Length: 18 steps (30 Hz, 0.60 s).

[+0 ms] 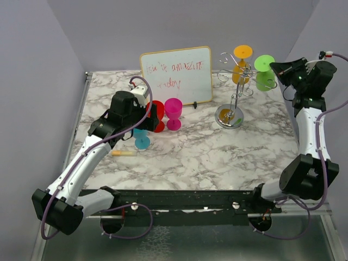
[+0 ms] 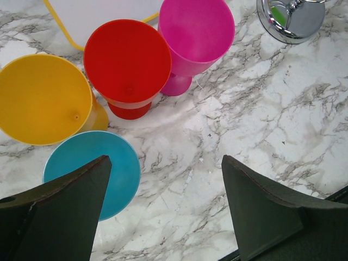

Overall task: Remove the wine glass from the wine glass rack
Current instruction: Pick up the wine glass from the wine rack.

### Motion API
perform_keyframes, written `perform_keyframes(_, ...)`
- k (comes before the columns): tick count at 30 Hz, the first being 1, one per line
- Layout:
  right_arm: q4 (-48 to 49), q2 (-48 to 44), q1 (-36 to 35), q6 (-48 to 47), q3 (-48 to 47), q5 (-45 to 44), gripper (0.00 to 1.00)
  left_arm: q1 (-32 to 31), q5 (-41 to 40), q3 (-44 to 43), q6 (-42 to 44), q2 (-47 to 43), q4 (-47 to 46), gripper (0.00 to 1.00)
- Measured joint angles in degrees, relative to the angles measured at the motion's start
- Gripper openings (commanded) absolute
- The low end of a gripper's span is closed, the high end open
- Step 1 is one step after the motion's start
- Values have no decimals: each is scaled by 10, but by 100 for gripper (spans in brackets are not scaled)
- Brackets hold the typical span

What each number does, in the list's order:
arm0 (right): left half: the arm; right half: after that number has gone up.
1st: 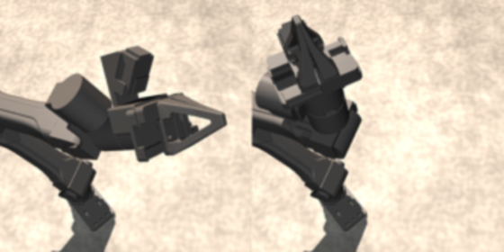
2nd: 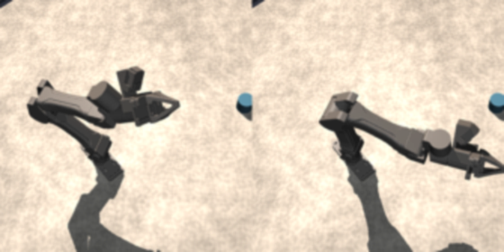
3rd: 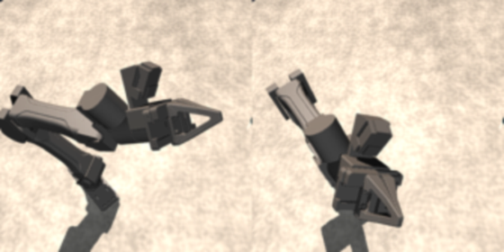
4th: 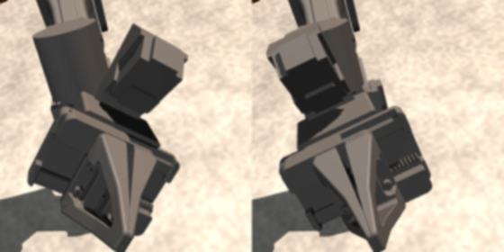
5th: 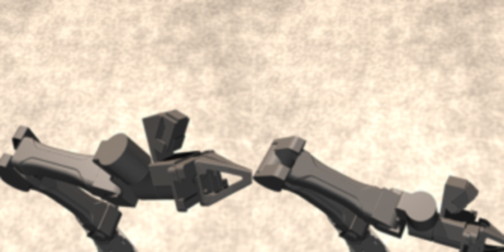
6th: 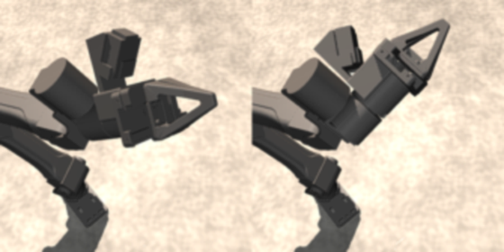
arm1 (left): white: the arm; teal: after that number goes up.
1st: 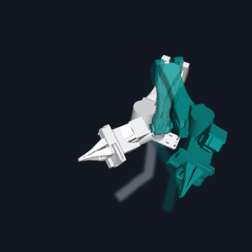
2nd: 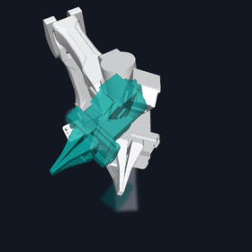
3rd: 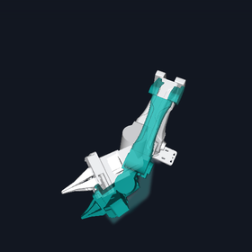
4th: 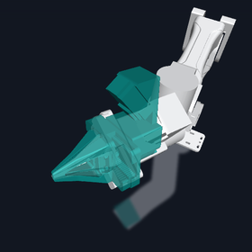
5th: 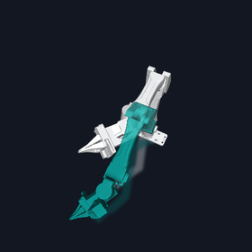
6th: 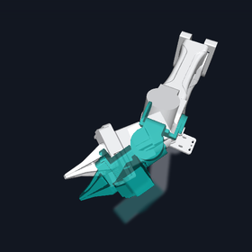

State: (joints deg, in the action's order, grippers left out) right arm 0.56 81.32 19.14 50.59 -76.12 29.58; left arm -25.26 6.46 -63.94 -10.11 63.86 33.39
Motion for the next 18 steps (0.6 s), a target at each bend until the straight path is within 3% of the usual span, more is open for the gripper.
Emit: perform_keyframes(18, 73, 69, 0, 94, -28, 26, 1, 0, 2, 0, -2, 0, 0, 85)
